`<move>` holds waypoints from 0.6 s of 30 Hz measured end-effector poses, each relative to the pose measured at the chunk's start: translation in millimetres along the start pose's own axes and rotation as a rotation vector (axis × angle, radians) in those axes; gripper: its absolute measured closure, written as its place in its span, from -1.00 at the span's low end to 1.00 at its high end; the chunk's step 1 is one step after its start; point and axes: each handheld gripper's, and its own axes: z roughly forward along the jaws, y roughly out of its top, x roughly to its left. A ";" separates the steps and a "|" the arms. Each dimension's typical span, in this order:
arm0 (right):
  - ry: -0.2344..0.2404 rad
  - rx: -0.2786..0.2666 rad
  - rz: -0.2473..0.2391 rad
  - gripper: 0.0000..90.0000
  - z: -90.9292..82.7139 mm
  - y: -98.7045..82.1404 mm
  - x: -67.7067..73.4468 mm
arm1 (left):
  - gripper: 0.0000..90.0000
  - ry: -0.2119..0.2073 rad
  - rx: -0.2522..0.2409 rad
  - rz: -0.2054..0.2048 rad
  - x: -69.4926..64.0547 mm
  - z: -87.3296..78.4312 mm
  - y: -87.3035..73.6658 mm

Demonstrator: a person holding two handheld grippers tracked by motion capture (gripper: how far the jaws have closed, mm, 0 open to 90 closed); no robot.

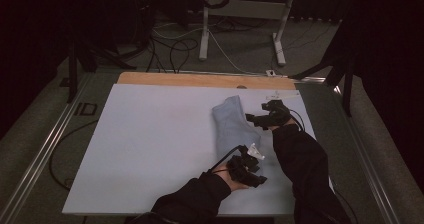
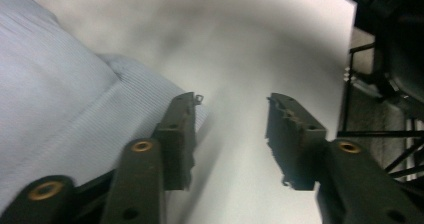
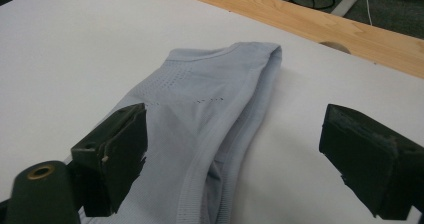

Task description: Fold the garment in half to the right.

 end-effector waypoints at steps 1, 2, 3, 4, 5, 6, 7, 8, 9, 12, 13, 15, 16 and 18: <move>0.001 0.001 -0.004 -0.74 0.0 -0.6 0.2 | 0.17 -0.009 -0.011 0.001 2.0 -3.4 0.1; 0.005 0.000 -0.007 -0.74 0.0 -1.0 0.7 | 0.12 -0.011 -0.023 0.003 4.0 -6.9 0.0; 0.008 -0.004 -0.006 -0.74 -0.2 -1.5 1.4 | 0.10 -0.009 -0.030 0.004 6.8 -10.4 -0.1; 0.012 -0.007 -0.004 -0.75 -0.2 -1.8 2.3 | 0.08 -0.016 -0.042 0.009 9.8 -14.1 -0.4; 0.015 -0.007 -0.005 -0.76 -0.2 -2.1 3.0 | 0.04 -0.018 -0.053 0.008 12.3 -17.4 -0.8; 0.020 -0.005 -0.008 -0.76 -0.2 -2.2 3.7 | 0.02 -0.017 -0.059 0.002 15.3 -20.8 -0.8; 0.022 -0.001 -0.012 -0.76 -0.3 -1.9 4.5 | 0.01 -0.032 -0.069 0.008 18.6 -24.6 -1.3; 0.020 0.000 -0.019 -0.76 -0.6 -1.6 5.4 | -0.04 -0.039 -0.076 0.013 21.7 -28.1 -1.9; 0.022 0.000 -0.019 -0.76 -1.5 -1.1 6.6 | -0.06 -0.039 -0.081 0.009 24.5 -31.8 -2.5; 0.038 -0.011 -0.025 -0.76 -3.5 0.4 10.0 | -0.15 -0.053 -0.107 0.009 32.1 -43.8 -5.4; 0.039 -0.011 -0.030 -0.76 -4.0 0.9 11.5 | -0.21 -0.057 -0.119 0.007 35.2 -47.8 -6.3; 0.046 -0.014 -0.036 -0.76 -4.7 1.3 14.4 | -0.27 -0.056 -0.129 0.001 41.2 -54.7 -8.3; 0.052 -0.015 -0.034 -0.76 -4.8 1.3 16.4 | -0.32 -0.059 -0.129 0.003 44.2 -57.4 -9.4; 0.058 -0.014 -0.041 -0.76 -4.6 1.2 19.7 | -0.40 -0.055 -0.137 0.004 49.3 -62.4 -12.2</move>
